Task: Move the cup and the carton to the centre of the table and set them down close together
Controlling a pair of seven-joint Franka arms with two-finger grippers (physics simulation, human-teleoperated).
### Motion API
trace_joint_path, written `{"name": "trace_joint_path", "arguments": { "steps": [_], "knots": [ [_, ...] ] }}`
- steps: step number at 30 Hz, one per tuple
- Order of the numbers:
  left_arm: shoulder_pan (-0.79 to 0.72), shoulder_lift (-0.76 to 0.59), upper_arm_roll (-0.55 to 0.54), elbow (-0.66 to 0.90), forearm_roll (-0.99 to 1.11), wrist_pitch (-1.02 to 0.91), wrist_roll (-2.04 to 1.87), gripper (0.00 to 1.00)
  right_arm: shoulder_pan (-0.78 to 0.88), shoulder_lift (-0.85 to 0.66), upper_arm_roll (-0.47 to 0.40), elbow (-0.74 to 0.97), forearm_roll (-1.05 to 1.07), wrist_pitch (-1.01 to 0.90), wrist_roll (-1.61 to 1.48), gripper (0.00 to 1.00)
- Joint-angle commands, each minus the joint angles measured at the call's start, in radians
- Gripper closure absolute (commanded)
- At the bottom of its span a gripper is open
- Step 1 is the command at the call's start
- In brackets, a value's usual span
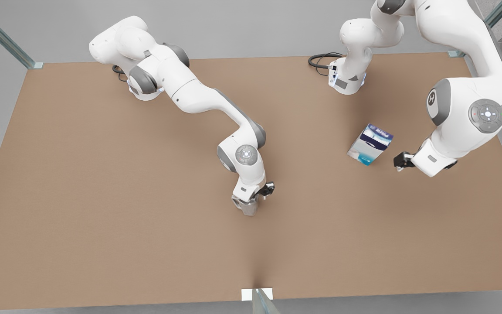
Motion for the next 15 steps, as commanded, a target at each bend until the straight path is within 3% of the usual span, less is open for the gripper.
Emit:
{"name": "trace_joint_path", "arguments": {
  "steps": [1, 6, 7, 12, 14, 15],
  "knots": [
    [0.0, 0.0, 0.0, 0.0, 0.001, -0.002, 0.0, 0.0, 0.0, 0.001, 0.0, 0.0, 0.0, 0.012, 0.001, 0.09],
    [0.002, -0.029, 0.0, -0.017, -0.005, -0.015, -0.006, 0.0, -0.011, 0.001, -0.025, -0.02, 0.0, 0.06, -0.013, 0.06],
    [0.0, -0.089, 0.0, -0.104, -0.005, -0.014, -0.026, 0.0, -0.012, -0.003, -0.038, -0.02, 0.0, 0.058, -0.014, 0.06],
    [0.0, -0.187, 0.024, -0.279, -0.065, 0.012, -0.279, 0.0, -0.015, -0.228, -0.037, -0.214, 0.009, 0.044, -0.013, 0.03],
    [0.0, -0.199, 0.029, -0.322, -0.08, 0.037, -0.411, 0.0, -0.101, -0.403, -0.034, -0.302, 0.012, -0.075, -0.036, 0.0],
    [0.0, -0.201, 0.032, -0.342, -0.08, 0.037, -0.454, 0.0, -0.204, -0.508, 0.012, -0.419, 0.011, -0.092, -0.103, 0.0]
  ]
}}
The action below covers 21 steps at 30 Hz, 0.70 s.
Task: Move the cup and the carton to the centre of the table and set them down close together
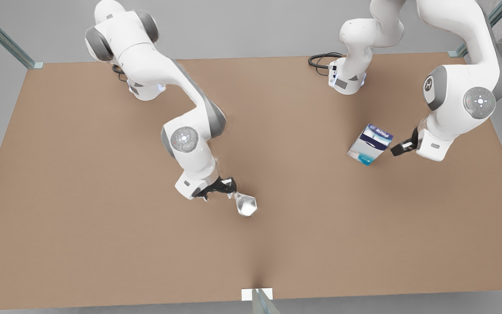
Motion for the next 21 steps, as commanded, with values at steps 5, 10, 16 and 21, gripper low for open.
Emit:
{"name": "trace_joint_path", "arguments": {
  "steps": [5, 10, 16, 21],
  "knots": [
    [-0.023, -0.088, 0.028, -0.192, -0.064, 0.111, -0.117, 0.0, -0.294, -0.327, -0.004, -0.208, -0.015, -0.233, -0.234, 0.0],
    [-0.023, -0.14, 0.029, -0.304, -0.066, 0.165, -0.264, 0.0, -0.406, -0.295, -0.077, -0.076, -0.075, -0.398, -0.395, 0.0],
    [-0.024, -0.206, 0.071, -0.473, -0.064, 0.243, -0.329, 0.0, -0.545, -0.212, 0.044, 0.027, -0.091, -0.417, -0.446, 0.0],
    [-0.024, -0.214, 0.071, -0.519, -0.067, 0.266, -0.359, 0.0, -0.544, -0.206, 0.042, 0.032, -0.088, -0.417, -0.446, 0.0]
  ]
}}
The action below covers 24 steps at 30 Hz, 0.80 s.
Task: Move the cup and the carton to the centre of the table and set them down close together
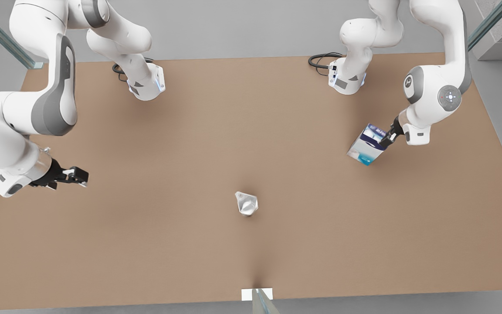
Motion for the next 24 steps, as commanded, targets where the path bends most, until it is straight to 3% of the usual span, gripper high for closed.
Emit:
{"name": "trace_joint_path", "arguments": {
  "steps": [1, 21, 23, 24],
  "knots": [
    [0.0, 0.0, 0.0, -0.005, -0.003, 0.004, 0.0, 0.0, -0.002, 0.001, -0.002, -0.001, 0.0, 0.0, 0.0, 0.0],
    [-0.003, 0.025, 0.012, -0.15, -0.087, 0.165, -0.002, 0.0, -0.036, 0.001, -0.008, 0.001, 0.023, -0.011, 0.005, 0.0],
    [-0.006, 0.032, 0.011, -0.152, -0.087, 0.169, -0.002, 0.24, -0.037, -0.001, -0.021, 0.001, 0.022, -0.011, 0.017, 0.0],
    [-0.006, 0.034, 0.011, -0.152, -0.087, 0.169, 0.0, 0.3, -0.037, -0.001, -0.022, 0.001, 0.02, -0.011, 0.017, 0.0]
  ]
}}
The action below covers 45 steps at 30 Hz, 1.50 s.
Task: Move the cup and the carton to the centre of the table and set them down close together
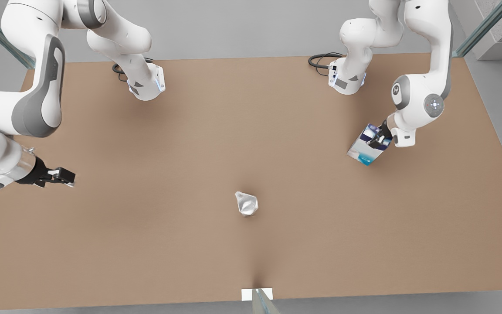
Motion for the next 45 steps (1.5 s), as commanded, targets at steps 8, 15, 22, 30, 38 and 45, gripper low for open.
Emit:
{"name": "trace_joint_path", "arguments": {
  "steps": [8, 15, 22, 30, 38, 45],
  "knots": [
    [-0.006, 0.006, 0.0, 0.002, -0.002, -0.006, 0.002, 0.39, 0.002, 0.01, -0.008, 0.046, 0.006, -0.034, -0.002, 0.0],
    [-0.138, 0.044, 0.002, 0.216, -0.004, -0.144, -0.003, 0.38, -0.009, 0.01, -0.008, 0.049, 0.005, -0.046, -0.005, 0.0],
    [-0.472, 0.161, 0.002, 0.442, -0.097, -0.187, -0.051, 0.38, -0.009, 0.01, -0.008, 0.049, 0.005, -0.044, -0.006, 0.0],
    [-0.579, 0.388, -0.092, 0.755, -0.18, -0.247, -0.262, 0.38, -0.009, 0.01, -0.008, 0.049, -0.003, -0.046, -0.006, 0.0],
    [-0.661, 0.615, -0.109, 1.02, -0.176, -0.236, -0.416, 0.38, -0.007, 0.01, -0.006, 0.049, 0.0, -0.044, -0.006, 0.0],
    [-0.661, 0.692, -0.097, 1.071, -0.17, -0.193, -0.403, 0.0, -0.007, 0.01, -0.006, 0.049, -0.003, -0.044, -0.006, 0.0]
  ]
}}
